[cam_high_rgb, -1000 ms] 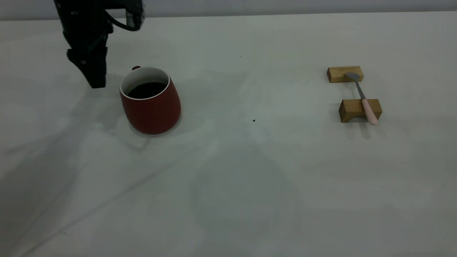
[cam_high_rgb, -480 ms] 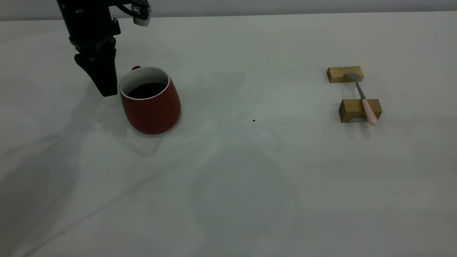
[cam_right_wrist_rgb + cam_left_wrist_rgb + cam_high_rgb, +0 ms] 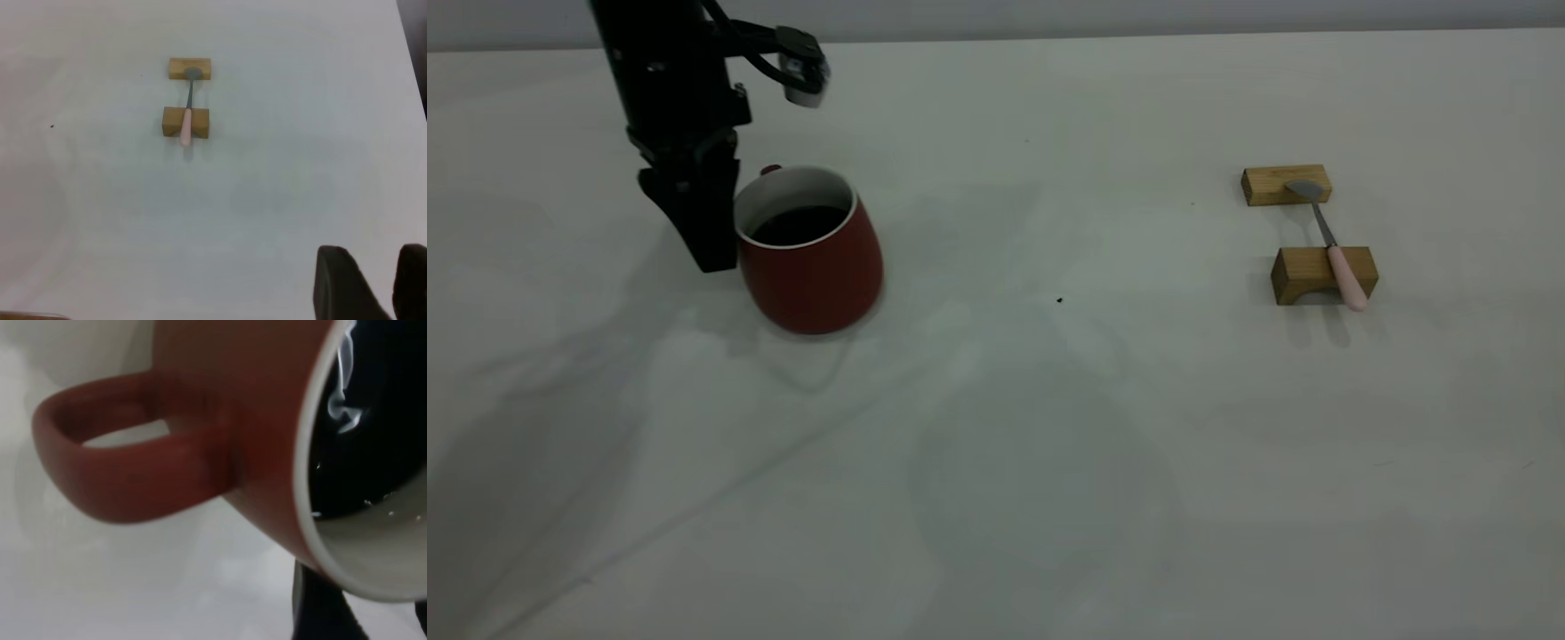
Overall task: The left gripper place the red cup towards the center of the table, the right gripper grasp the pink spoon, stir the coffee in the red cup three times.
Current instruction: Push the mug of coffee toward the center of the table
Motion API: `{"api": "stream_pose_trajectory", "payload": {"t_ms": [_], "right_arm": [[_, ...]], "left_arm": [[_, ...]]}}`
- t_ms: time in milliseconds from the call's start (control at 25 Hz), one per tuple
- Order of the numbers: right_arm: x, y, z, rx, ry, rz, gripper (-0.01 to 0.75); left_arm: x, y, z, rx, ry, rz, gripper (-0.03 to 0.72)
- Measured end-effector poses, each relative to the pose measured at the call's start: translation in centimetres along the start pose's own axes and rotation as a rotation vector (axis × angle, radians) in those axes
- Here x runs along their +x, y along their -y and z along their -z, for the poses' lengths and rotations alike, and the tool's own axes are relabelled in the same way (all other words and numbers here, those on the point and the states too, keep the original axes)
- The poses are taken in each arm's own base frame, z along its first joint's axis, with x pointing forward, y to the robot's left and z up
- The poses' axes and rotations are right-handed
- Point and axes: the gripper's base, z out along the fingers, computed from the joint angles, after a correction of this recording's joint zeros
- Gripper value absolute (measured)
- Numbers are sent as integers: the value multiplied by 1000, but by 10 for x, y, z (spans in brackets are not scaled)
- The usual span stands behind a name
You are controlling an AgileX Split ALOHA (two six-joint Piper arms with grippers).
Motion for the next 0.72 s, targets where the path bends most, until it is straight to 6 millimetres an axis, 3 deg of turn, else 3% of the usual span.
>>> {"api": "stream_pose_trajectory", "payload": {"t_ms": [720], "right_arm": [[0,0,0,0,0,0,238]], "left_arm": [[-77,28,-10,-200,98,-96,426]]}}
